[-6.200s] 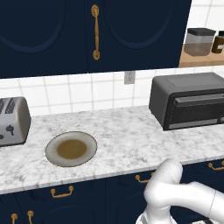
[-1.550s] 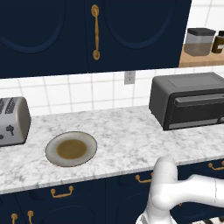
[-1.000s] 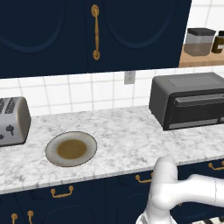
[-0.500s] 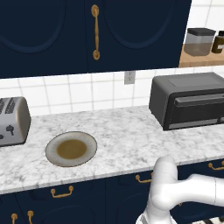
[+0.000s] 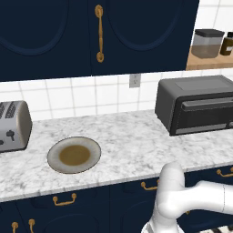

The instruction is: Pick up the kebab skewer and baguette bread, and place them inside the toaster oven. Close the toaster oven door and start by setting the timer.

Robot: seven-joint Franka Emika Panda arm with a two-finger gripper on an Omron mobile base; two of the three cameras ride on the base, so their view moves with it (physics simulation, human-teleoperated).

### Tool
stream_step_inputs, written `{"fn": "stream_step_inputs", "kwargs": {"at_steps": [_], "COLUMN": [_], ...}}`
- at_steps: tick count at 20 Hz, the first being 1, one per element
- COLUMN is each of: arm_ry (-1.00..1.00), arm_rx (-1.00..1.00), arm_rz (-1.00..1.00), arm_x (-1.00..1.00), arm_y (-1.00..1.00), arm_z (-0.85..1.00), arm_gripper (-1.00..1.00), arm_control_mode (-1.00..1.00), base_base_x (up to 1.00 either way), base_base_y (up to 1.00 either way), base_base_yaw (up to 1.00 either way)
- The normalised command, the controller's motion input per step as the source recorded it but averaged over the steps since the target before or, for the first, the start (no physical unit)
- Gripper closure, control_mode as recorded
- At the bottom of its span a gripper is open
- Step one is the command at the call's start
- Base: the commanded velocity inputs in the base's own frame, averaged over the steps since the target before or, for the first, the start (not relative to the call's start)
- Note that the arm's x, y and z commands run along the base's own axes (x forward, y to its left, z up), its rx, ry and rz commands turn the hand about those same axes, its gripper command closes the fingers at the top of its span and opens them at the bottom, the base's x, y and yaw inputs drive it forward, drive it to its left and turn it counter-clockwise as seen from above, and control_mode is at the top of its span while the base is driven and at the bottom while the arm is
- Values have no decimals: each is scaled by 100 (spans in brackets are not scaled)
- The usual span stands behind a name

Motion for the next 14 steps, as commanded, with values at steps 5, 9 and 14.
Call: {"fn": "stream_step_inputs", "kwargs": {"at_steps": [5,9,14], "arm_ry": [0,0,0], "arm_rx": [0,0,0], "arm_rz": [-5,-5,-4], "arm_x": [3,12,19], "arm_y": [0,0,0], "arm_z": [0,0,0], "arm_gripper": [-100,-100,-100], "arm_control_mode": [-100,-100,-100], "base_base_x": [0,0,0], "base_base_y": [0,0,0], "base_base_yaw": [0,0,0]}}
